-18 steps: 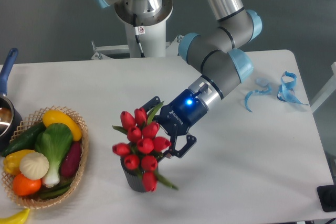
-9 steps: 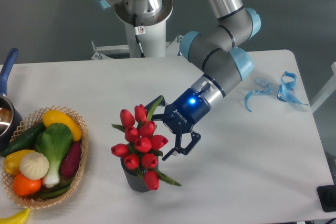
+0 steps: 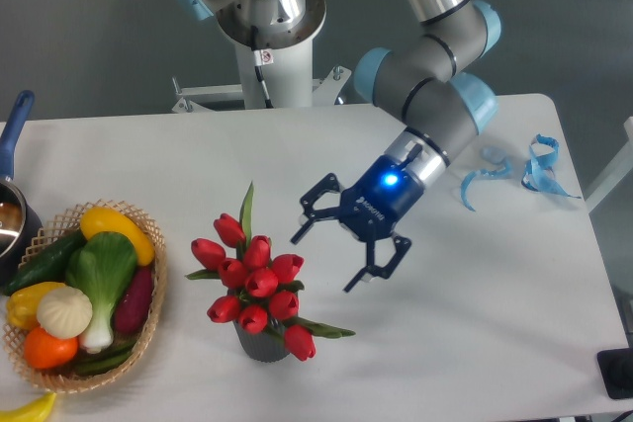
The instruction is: Insert the flowers into the vase
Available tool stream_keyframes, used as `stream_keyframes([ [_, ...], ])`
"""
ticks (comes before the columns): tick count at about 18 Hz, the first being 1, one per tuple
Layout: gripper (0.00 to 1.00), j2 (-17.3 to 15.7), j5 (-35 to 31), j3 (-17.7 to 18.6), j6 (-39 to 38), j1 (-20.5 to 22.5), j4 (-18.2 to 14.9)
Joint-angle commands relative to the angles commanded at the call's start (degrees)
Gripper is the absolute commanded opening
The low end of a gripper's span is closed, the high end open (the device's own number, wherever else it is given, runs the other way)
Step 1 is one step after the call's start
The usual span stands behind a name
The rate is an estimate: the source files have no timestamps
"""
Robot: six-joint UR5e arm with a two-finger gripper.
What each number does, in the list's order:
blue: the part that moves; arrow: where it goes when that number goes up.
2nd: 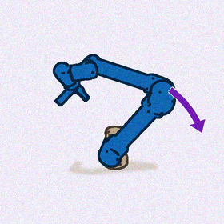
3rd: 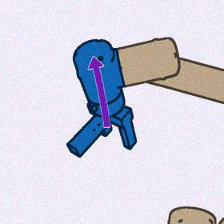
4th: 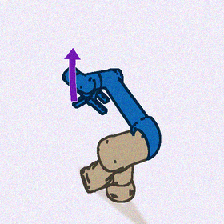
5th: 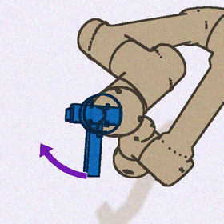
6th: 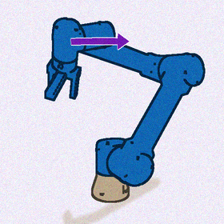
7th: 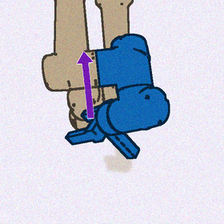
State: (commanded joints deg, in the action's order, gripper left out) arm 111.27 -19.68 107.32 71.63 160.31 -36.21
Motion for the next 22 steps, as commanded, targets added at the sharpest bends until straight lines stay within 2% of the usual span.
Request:
stream_keyframes([
  [2, 1.00, -1.66, -5.51, -0.09, -0.35, 0.62, -0.09],
  [6, 1.00, -4.57, -20.97, -0.18, -0.35, 0.80, -0.18],
  [11, 1.00, -6.85, -34.61, -0.79, -0.35, 0.44, -0.18],
  [13, 1.00, -7.91, -42.77, -0.62, 0.18, 0.10, -0.26],
  [17, 1.00, -7.74, -53.51, -0.27, 3.77, -4.21, -0.35],
  [22, 1.00, -6.95, -63.71, 0.35, 3.96, -8.16, -0.79],
])
